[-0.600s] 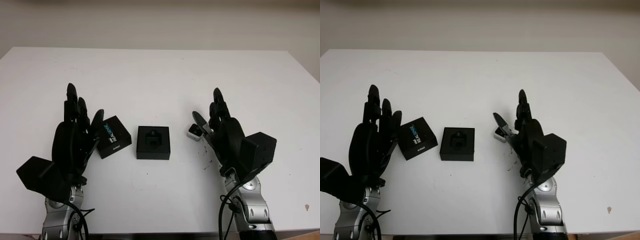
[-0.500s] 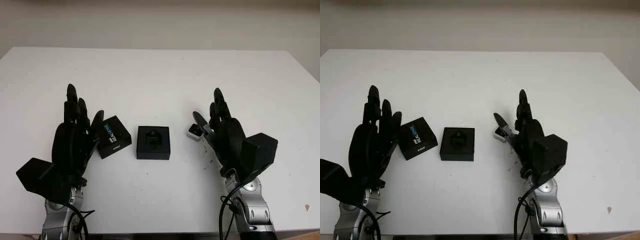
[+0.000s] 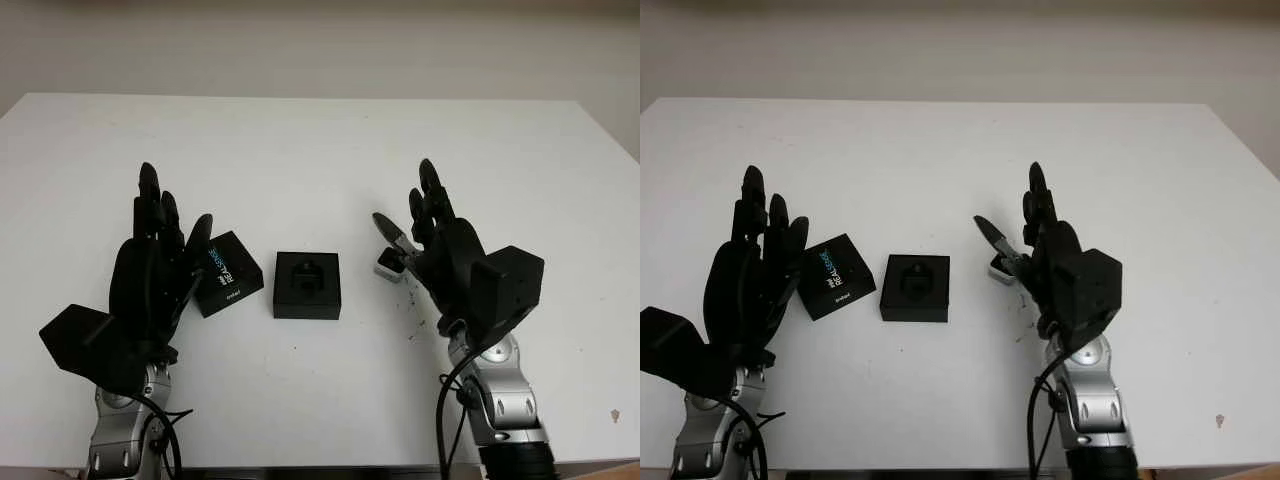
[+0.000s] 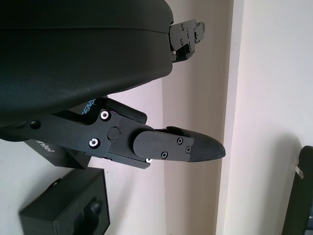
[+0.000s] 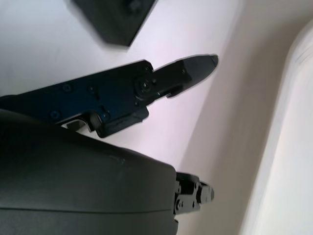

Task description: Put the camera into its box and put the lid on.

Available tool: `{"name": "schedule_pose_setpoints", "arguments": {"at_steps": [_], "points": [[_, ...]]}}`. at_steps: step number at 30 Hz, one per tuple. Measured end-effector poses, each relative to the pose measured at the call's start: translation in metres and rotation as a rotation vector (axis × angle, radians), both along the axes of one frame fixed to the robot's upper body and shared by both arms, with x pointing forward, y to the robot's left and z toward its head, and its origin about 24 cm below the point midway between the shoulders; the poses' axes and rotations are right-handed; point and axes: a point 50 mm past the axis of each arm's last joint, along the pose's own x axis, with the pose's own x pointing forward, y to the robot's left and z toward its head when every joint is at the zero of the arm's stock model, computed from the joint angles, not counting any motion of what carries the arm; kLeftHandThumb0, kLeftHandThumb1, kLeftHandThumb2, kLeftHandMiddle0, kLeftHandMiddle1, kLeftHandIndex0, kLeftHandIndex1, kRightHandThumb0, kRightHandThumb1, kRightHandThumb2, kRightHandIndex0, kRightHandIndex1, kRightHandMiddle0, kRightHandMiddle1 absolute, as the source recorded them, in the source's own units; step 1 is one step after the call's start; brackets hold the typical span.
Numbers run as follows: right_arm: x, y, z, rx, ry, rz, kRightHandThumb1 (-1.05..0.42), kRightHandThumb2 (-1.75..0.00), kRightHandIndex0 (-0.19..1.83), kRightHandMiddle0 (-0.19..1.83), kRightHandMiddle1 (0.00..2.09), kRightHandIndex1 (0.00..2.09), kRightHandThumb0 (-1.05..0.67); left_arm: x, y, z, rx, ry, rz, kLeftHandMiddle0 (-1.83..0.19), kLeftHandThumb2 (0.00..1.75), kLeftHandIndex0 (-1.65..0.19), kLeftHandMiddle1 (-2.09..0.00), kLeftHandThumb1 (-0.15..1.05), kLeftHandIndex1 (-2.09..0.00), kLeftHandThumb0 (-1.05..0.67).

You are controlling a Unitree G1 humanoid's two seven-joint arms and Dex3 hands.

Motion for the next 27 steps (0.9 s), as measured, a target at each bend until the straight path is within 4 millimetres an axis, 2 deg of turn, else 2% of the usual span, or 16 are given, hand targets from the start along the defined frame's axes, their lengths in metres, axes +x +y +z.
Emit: {"name": "schedule_pose_setpoints", "arguments": {"at_steps": [3,6,10,17,21,22,24,26,27], "points": [[0.007,-0.009,0.018,-0.205,-0.023,0.000,-0.82,-0.03,0.30,0.25,0.25,0.25,-0.61,0.002,-0.001,0.002,-0.007,-0.013,-0.010,0.16,0.27,0.19,-0.05,1.05,-0.02,-0.62],[0.012,-0.014,0.026,-0.357,-0.009,0.008,-0.81,-0.04,0.28,0.24,0.23,0.23,-0.63,0.003,-0.002,0.004,-0.008,-0.021,-0.013,0.15,0.27,0.18,-0.05,1.05,-0.02,-0.62],[0.012,-0.014,0.021,-0.498,0.046,0.003,-0.80,-0.05,0.29,0.25,0.19,0.21,-0.64,0.003,-0.002,0.004,-0.008,-0.022,-0.013,0.16,0.27,0.19,-0.05,1.05,-0.03,-0.63],[0.004,-0.007,0.007,-0.626,0.115,-0.026,-0.81,-0.06,0.40,0.32,0.14,0.24,-0.65,0.000,-0.001,0.004,-0.013,-0.021,-0.010,0.17,0.28,0.19,-0.05,1.05,-0.03,-0.61],[-0.002,-0.001,-0.003,-0.679,0.169,-0.027,-0.83,-0.06,0.36,0.31,0.12,0.25,-0.65,-0.001,-0.001,0.002,-0.015,-0.014,-0.006,0.17,0.28,0.19,-0.05,1.05,-0.03,-0.61],[-0.003,0.000,-0.005,-0.684,0.183,-0.024,-0.83,-0.06,0.34,0.32,0.11,0.32,-0.64,-0.002,-0.001,0.002,-0.016,-0.010,-0.005,0.17,0.27,0.19,-0.05,1.05,-0.03,-0.61],[-0.005,0.004,-0.008,-0.683,0.214,-0.020,-0.84,-0.05,0.05,0.30,0.08,0.87,-0.62,-0.002,0.000,0.001,-0.018,-0.004,-0.003,0.17,0.28,0.19,-0.05,1.05,-0.03,-0.61],[-0.007,0.007,-0.011,-0.678,0.238,-0.018,-0.83,-0.05,-0.14,0.32,0.07,1.41,-0.61,-0.002,0.000,0.001,-0.019,-0.004,-0.002,0.17,0.28,0.19,-0.05,1.05,-0.03,-0.61],[-0.008,0.010,-0.013,-0.681,0.241,-0.018,-0.83,-0.05,-0.17,0.32,0.07,1.47,-0.61,-0.002,0.000,0.001,-0.019,-0.004,-0.002,0.17,0.28,0.19,-0.05,1.05,-0.02,-0.61]]}}
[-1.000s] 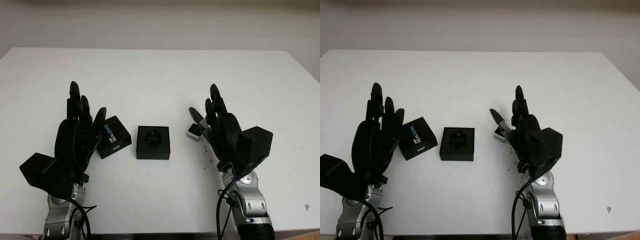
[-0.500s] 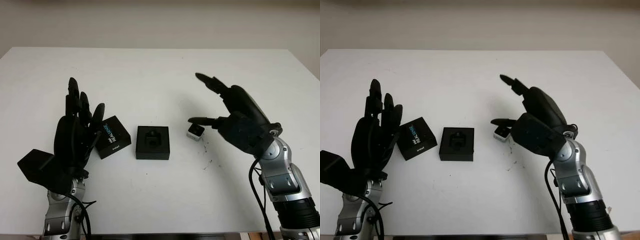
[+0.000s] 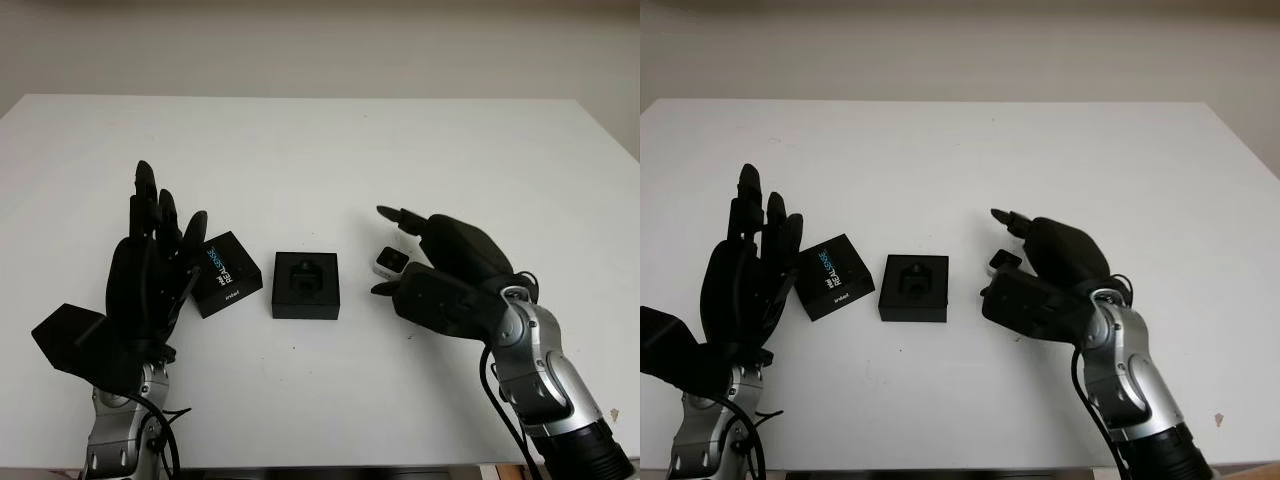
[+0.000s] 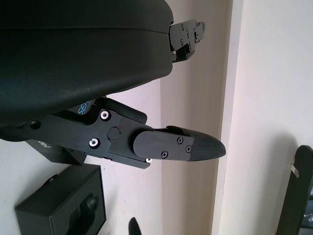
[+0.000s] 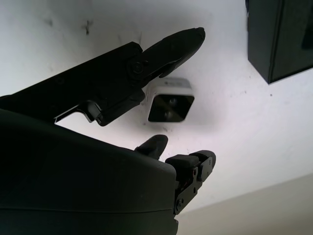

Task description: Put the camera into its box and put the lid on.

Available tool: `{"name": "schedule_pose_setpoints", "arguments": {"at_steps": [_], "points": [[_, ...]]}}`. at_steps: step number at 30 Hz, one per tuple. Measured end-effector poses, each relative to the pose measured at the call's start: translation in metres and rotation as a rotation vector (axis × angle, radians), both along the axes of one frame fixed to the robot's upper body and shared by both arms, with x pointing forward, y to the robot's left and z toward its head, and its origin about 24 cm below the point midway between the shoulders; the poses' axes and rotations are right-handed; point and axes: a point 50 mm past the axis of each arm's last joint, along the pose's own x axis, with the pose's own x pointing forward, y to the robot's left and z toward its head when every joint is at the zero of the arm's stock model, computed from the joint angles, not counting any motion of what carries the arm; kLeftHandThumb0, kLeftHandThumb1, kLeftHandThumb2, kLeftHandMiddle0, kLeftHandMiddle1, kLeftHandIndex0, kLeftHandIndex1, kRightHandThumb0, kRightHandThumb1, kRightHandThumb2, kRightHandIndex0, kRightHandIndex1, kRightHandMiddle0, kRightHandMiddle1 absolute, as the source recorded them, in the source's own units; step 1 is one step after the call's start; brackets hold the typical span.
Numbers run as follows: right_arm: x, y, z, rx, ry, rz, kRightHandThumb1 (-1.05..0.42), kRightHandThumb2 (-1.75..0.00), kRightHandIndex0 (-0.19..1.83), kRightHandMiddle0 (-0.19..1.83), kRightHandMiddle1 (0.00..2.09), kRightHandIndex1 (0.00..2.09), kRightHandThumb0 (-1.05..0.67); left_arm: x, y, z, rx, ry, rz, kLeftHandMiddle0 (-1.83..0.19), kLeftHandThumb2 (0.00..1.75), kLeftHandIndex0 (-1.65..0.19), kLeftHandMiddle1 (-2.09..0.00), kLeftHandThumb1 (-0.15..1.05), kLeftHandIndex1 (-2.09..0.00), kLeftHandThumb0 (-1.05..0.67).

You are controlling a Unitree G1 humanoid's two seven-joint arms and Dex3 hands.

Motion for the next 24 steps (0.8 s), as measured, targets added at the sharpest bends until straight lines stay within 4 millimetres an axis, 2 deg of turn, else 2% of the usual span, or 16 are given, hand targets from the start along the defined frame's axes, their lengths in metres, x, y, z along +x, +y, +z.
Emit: {"name": "schedule_pose_setpoints", "arguments": {"at_steps": [2,4,8,14,15,16,18,19,21,24], "points": [[-0.002,0.004,-0.002,-0.016,-0.008,-0.002,-0.82,-0.05,-0.19,0.34,0.07,1.68,-0.62,0.000,0.000,0.000,0.000,0.000,0.000,0.17,0.28,0.19,-0.05,1.05,-0.03,-0.62],[-0.003,0.006,-0.003,-0.036,-0.026,-0.011,-0.82,-0.05,-0.19,0.35,0.08,1.74,-0.62,0.000,0.000,0.000,-0.001,0.002,0.002,0.17,0.27,0.19,-0.05,1.05,-0.03,-0.63],[-0.006,0.010,-0.004,-0.112,-0.090,-0.028,-0.82,-0.05,-0.19,0.43,0.12,1.98,-0.62,0.001,0.000,-0.002,-0.002,0.010,-0.002,0.17,0.26,0.19,-0.05,1.05,-0.02,-0.63],[-0.006,0.013,-0.011,-0.262,-0.148,-0.055,-0.89,-0.07,-0.19,0.43,0.17,1.74,-0.61,0.002,0.000,-0.005,-0.004,0.021,-0.007,0.17,0.26,0.19,-0.05,1.05,-0.02,-0.64],[-0.006,0.013,-0.012,-0.280,-0.149,-0.059,-0.90,-0.06,-0.19,0.40,0.27,1.75,-0.60,0.002,0.000,-0.005,-0.003,0.021,-0.007,0.17,0.26,0.19,-0.05,1.05,-0.02,-0.64],[-0.005,0.013,-0.013,-0.295,-0.150,-0.065,-0.90,-0.06,-0.19,0.24,0.66,1.77,-0.59,0.002,0.000,-0.005,-0.003,0.021,-0.008,0.16,0.26,0.19,-0.06,1.05,-0.02,-0.64],[-0.004,0.012,-0.014,-0.319,-0.155,-0.079,-0.90,-0.05,-0.19,0.04,1.26,1.86,-0.59,0.002,0.000,-0.005,-0.002,0.020,-0.007,0.16,0.26,0.19,-0.06,1.05,-0.02,-0.65],[-0.003,0.011,-0.015,-0.335,-0.163,-0.091,-0.89,-0.05,-0.19,0.00,1.43,1.89,-0.59,0.002,0.001,-0.005,-0.001,0.020,-0.007,0.16,0.26,0.19,-0.06,1.05,-0.02,-0.65],[-0.001,0.010,-0.015,-0.378,-0.187,-0.112,-0.89,-0.05,-0.19,-0.03,1.62,1.98,-0.62,0.002,0.001,-0.005,-0.001,0.019,-0.007,0.16,0.26,0.19,-0.05,1.05,-0.02,-0.65],[0.002,0.009,-0.015,-0.414,-0.206,-0.128,-0.87,-0.05,-0.19,-0.03,1.61,2.04,-0.63,0.002,0.001,-0.005,0.000,0.019,-0.008,0.16,0.25,0.19,-0.06,1.05,-0.02,-0.64]]}}
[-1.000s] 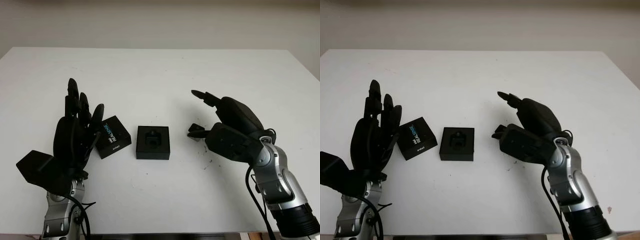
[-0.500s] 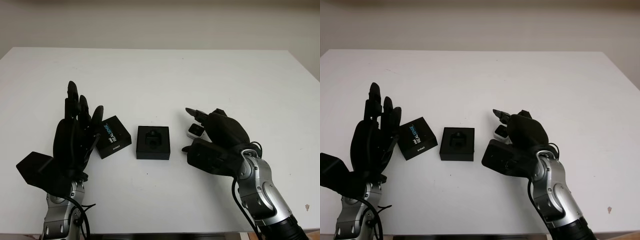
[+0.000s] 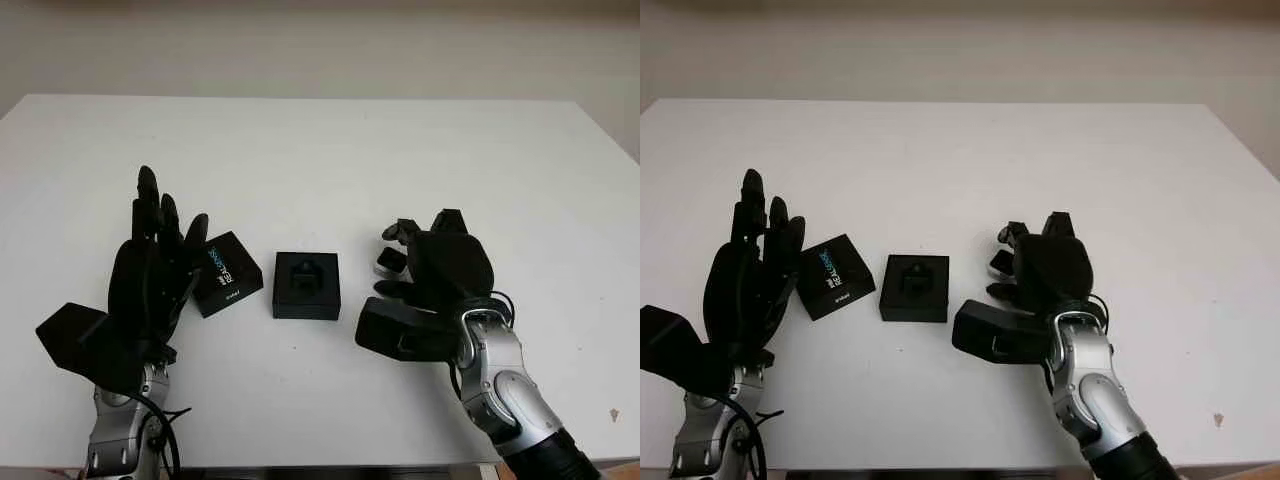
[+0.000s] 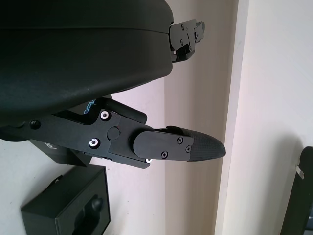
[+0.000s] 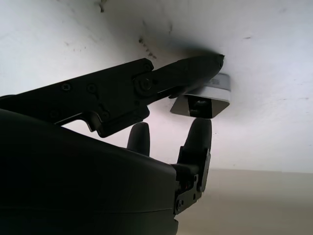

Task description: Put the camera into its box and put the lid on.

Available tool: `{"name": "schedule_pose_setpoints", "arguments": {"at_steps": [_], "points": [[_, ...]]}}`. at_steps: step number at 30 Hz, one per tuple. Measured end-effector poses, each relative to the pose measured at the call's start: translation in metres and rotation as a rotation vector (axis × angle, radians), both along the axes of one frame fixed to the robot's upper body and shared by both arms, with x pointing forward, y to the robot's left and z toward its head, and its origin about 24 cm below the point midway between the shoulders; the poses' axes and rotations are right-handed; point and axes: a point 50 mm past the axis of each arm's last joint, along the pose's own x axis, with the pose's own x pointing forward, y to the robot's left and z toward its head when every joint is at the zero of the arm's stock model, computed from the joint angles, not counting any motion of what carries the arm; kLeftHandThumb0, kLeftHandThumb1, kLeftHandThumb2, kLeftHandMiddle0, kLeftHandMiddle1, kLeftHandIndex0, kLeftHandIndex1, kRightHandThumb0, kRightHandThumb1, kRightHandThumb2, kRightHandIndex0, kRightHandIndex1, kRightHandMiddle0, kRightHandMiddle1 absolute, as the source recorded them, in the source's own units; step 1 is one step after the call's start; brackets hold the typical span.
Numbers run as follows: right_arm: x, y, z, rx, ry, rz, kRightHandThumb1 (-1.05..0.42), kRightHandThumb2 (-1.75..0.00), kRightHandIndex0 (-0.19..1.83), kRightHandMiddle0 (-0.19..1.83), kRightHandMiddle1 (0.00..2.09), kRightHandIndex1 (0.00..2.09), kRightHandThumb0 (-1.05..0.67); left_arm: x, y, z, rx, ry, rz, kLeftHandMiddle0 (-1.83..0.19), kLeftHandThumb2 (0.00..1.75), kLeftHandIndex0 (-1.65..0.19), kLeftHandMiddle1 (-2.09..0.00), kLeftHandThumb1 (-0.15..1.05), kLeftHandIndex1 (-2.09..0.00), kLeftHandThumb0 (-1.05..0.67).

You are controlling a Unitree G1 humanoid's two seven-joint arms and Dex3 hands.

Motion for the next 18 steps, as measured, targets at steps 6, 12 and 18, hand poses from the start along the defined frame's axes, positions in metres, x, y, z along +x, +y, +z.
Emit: {"name": "schedule_pose_setpoints", "arguments": {"at_steps": [6,12,18], "points": [[0.0033,-0.0001,0.0006,-0.046,-0.013,-0.010,-0.88,-0.06,-0.17,0.05,1.36,1.90,-0.68,-0.0001,0.0002,0.0004,0.008,-0.003,0.002,0.17,0.27,0.19,-0.05,1.05,-0.01,-0.61],[0.0051,-0.0005,0.0010,-0.074,-0.005,-0.024,-0.88,-0.06,-0.14,0.12,1.32,1.75,-0.71,-0.0003,0.0001,0.0011,0.009,-0.010,-0.003,0.18,0.25,0.19,-0.05,1.05,-0.01,-0.62],[0.0053,-0.0004,0.0002,-0.093,0.006,-0.023,-0.90,-0.06,-0.11,0.14,1.35,1.78,-0.73,-0.0003,0.0002,0.0012,0.010,-0.011,-0.002,0.17,0.26,0.19,-0.06,1.05,-0.01,-0.62]]}}
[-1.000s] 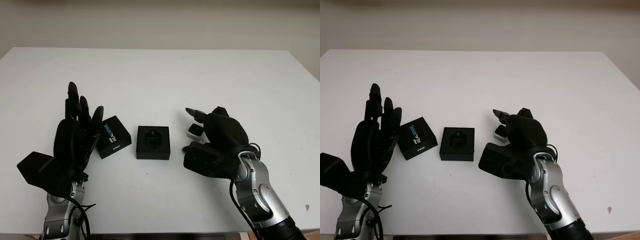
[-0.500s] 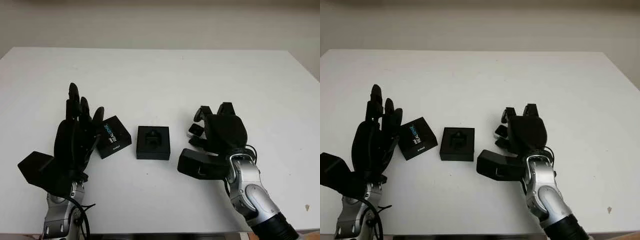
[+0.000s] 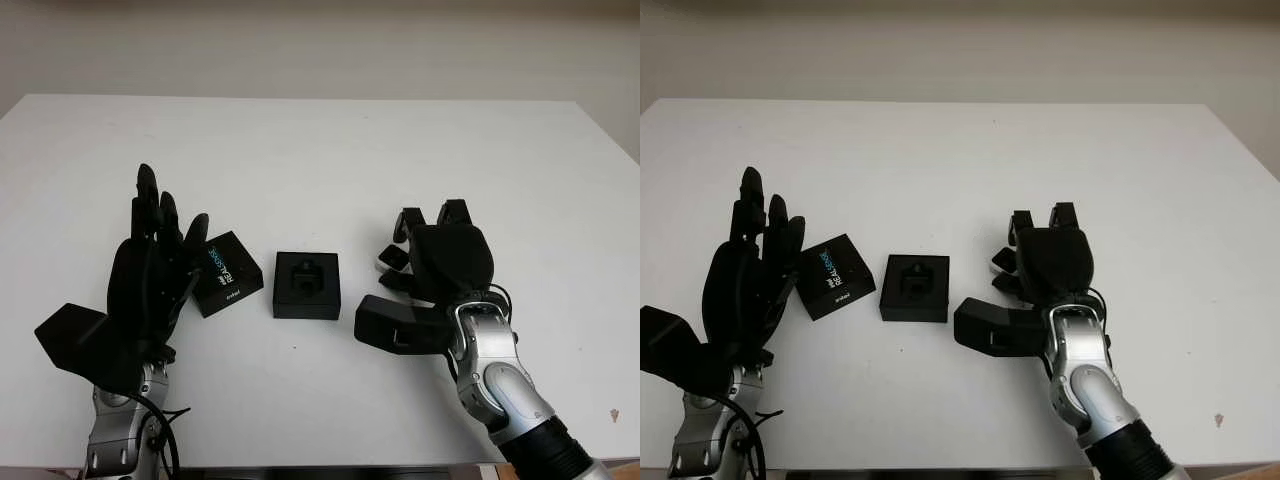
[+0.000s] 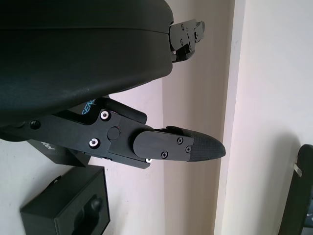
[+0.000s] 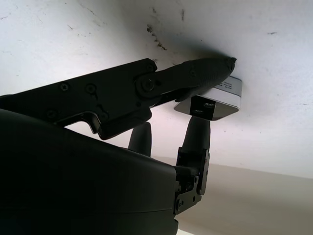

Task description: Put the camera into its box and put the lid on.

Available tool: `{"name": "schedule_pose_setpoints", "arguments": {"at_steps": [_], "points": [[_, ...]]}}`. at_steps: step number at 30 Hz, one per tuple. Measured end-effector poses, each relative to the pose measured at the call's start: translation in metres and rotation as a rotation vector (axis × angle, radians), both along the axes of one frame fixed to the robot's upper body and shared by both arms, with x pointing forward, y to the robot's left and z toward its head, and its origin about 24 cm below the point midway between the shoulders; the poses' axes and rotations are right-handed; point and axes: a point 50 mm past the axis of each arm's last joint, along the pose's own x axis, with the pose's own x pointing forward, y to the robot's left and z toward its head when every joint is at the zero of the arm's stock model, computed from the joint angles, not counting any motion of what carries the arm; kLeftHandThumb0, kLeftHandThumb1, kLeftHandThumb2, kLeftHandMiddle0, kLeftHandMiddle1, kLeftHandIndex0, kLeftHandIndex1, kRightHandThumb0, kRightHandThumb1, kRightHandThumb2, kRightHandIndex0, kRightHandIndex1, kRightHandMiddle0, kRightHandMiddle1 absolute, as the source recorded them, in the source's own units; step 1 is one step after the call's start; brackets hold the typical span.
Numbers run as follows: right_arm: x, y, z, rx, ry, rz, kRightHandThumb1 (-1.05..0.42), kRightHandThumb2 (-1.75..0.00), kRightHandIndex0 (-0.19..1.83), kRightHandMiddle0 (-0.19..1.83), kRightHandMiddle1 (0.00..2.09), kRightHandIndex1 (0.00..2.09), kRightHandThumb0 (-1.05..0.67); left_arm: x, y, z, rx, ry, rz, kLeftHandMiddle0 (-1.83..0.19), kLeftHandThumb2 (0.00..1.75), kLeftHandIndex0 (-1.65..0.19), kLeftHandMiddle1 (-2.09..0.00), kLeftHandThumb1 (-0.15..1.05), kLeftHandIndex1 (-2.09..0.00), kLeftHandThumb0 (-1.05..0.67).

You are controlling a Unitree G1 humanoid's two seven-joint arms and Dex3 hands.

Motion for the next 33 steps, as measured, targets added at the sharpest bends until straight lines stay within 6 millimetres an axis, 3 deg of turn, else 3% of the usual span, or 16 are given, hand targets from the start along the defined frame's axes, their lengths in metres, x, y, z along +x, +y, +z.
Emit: {"name": "schedule_pose_setpoints", "arguments": {"at_steps": [5,7,9,11,16,20,23,25,29,33], "points": [[0.0002,-0.0002,-0.0011,-0.003,0.020,0.006,-0.93,-0.06,-0.12,0.08,1.37,1.82,-0.72,0.0000,0.0002,0.0001,-0.004,-0.001,-0.002,0.18,0.24,0.19,-0.05,1.05,0.00,-0.63],[0.0004,-0.0006,-0.0017,-0.005,0.037,0.005,-0.94,-0.06,-0.09,0.08,1.29,1.76,-0.73,0.0000,0.0002,0.0001,-0.005,-0.001,-0.002,0.18,0.25,0.19,-0.05,1.05,0.00,-0.62],[0.0006,-0.0010,-0.0019,-0.023,0.058,0.003,-0.96,-0.06,-0.04,0.11,1.07,1.62,-0.74,0.0000,0.0002,0.0001,-0.004,-0.001,-0.002,0.18,0.26,0.19,-0.05,1.05,0.00,-0.61],[0.0010,-0.0010,-0.0003,-0.042,0.069,0.003,-0.97,-0.05,-0.06,0.15,0.99,1.63,-0.75,-0.0001,0.0002,0.0002,-0.004,-0.003,-0.002,0.17,0.26,0.19,-0.06,1.05,0.00,-0.63],[0.0016,-0.0022,0.0004,-0.015,0.088,0.002,-0.95,-0.05,-0.09,0.18,1.21,1.84,-0.69,-0.0002,0.0004,0.0007,-0.003,-0.007,0.000,0.17,0.25,0.19,-0.06,1.05,0.00,-0.63],[0.0015,-0.0029,0.0006,0.014,0.079,0.023,-0.98,-0.06,0.19,0.36,1.34,1.99,-0.49,-0.0002,0.0005,0.0007,-0.002,-0.007,0.003,0.17,0.26,0.19,-0.06,1.05,-0.01,-0.61],[-0.0001,-0.0018,-0.0003,0.033,0.025,0.078,-0.98,-0.06,0.32,0.32,1.64,2.08,-0.40,-0.0003,0.0005,0.0007,-0.002,-0.007,0.003,0.17,0.25,0.19,-0.05,1.05,-0.01,-0.61],[-0.0009,-0.0013,-0.0005,0.066,0.000,0.110,-1.03,-0.06,0.21,0.23,1.79,2.09,-0.39,-0.0003,0.0004,0.0007,-0.001,-0.007,0.004,0.17,0.26,0.19,-0.05,1.05,-0.01,-0.62],[0.0001,-0.0046,-0.0042,0.150,-0.019,0.145,-1.00,-0.05,0.25,0.37,1.46,2.02,-0.36,-0.0003,0.0002,0.0008,0.001,-0.008,0.008,0.16,0.25,0.19,-0.06,1.05,-0.02,-0.62],[0.0017,-0.0086,-0.0078,0.264,-0.064,0.185,-0.97,-0.05,0.30,0.44,1.34,2.09,-0.34,-0.0003,0.0000,0.0007,-0.001,-0.010,0.008,0.16,0.25,0.19,-0.06,1.05,-0.02,-0.63]]}}
